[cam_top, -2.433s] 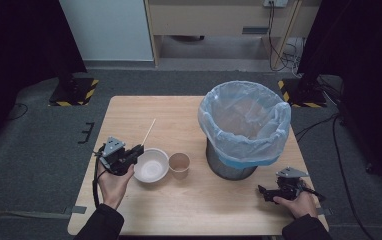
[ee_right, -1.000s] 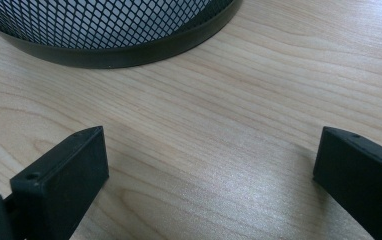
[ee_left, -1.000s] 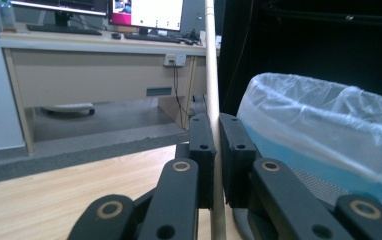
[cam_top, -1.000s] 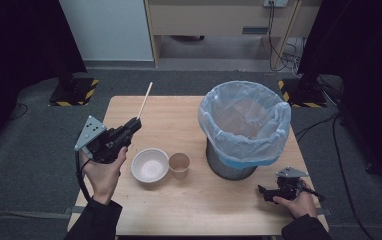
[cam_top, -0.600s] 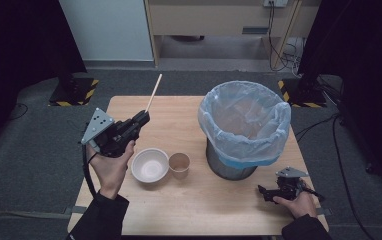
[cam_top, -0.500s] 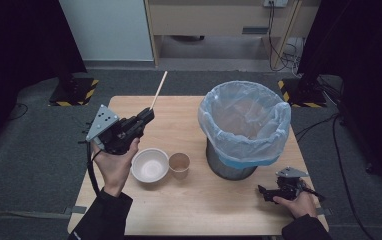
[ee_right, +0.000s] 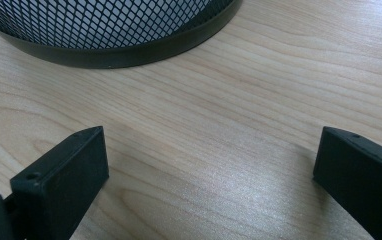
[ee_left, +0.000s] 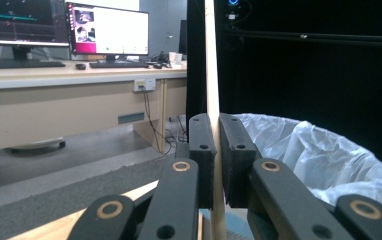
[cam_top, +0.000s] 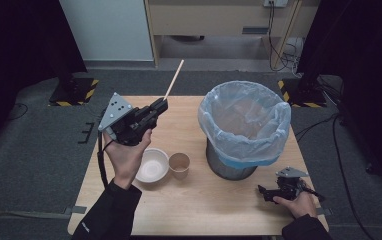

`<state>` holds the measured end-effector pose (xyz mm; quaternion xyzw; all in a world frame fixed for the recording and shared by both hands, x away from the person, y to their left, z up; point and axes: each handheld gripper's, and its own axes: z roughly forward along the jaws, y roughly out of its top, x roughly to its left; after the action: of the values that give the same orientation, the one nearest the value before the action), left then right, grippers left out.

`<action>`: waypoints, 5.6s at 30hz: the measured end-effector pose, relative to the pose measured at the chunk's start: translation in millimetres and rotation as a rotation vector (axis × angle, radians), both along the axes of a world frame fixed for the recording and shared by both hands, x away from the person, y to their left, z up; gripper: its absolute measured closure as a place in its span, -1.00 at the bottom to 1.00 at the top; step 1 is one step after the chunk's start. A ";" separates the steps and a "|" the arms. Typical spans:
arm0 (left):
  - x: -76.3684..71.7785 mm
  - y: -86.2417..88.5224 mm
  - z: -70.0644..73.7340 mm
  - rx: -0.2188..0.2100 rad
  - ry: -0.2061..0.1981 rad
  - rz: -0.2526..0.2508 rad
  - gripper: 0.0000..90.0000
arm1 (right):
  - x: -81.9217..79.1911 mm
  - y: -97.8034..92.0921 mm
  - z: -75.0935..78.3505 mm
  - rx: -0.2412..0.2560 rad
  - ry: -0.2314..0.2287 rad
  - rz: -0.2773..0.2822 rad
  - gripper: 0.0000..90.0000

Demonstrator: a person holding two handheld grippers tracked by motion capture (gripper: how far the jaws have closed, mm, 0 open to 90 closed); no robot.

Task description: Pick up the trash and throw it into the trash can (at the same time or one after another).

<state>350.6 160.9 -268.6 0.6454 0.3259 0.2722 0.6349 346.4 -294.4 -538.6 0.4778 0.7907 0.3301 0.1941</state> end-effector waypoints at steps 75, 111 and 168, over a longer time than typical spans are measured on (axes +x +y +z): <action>73.9 -172.5 13.2 0.130 0.018 -0.195 0.89 | 0.5 0.1 -0.2 0.004 -0.002 0.002 -0.98; 30.0 17.1 -63.1 0.221 0.132 0.063 -0.32 | 0.1 0.3 -0.1 0.005 0.004 0.003 -0.98; 32.7 94.8 -212.9 0.205 0.574 0.216 0.84 | 0.3 0.0 -0.1 0.002 0.002 0.005 -0.98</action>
<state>383.4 255.7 -481.5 0.7181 0.5292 0.1762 0.4163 346.8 -294.4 -538.7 0.4763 0.7918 0.3309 0.1918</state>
